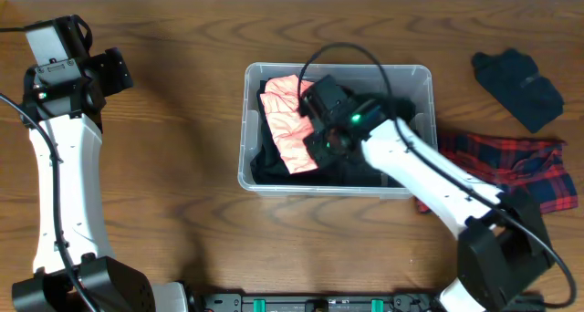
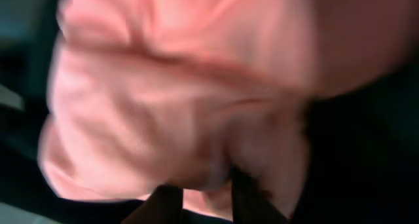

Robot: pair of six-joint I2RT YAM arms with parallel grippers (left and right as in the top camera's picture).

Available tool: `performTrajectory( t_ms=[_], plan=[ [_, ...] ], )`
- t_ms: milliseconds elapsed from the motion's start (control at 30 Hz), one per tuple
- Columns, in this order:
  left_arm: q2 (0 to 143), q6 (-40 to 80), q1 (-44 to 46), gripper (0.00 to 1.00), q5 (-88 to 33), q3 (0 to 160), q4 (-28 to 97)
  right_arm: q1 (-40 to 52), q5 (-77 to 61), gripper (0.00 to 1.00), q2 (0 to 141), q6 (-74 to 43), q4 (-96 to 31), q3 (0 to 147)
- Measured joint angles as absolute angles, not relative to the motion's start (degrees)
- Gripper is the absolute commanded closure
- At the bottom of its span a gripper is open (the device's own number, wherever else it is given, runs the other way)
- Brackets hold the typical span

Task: Pack container
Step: 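Press and spread the pink shirt in the bin with the right gripper, then withdraw the right gripper to the black taped bundle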

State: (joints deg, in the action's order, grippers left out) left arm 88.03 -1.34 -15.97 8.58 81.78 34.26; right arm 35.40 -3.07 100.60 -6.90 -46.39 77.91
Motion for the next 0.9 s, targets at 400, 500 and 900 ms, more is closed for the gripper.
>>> performTrajectory(
  t_ms=[400, 500, 900],
  plan=[
    [88.0, -1.3, -16.0, 0.02, 8.6, 81.8, 34.2, 11.1, 4.2, 0.45, 86.2, -6.8, -49.4, 84.9],
    [88.1, -1.3, -16.0, 0.02, 8.6, 81.8, 34.2, 3.2, 5.5, 0.44, 86.9, -7.0, -49.9, 84.9],
    [88.0, -1.4, -16.0, 0.02, 8.6, 81.8, 34.2, -26.5, 6.7, 0.36, 95.1, -10.0, -47.4, 84.9]
  ],
)
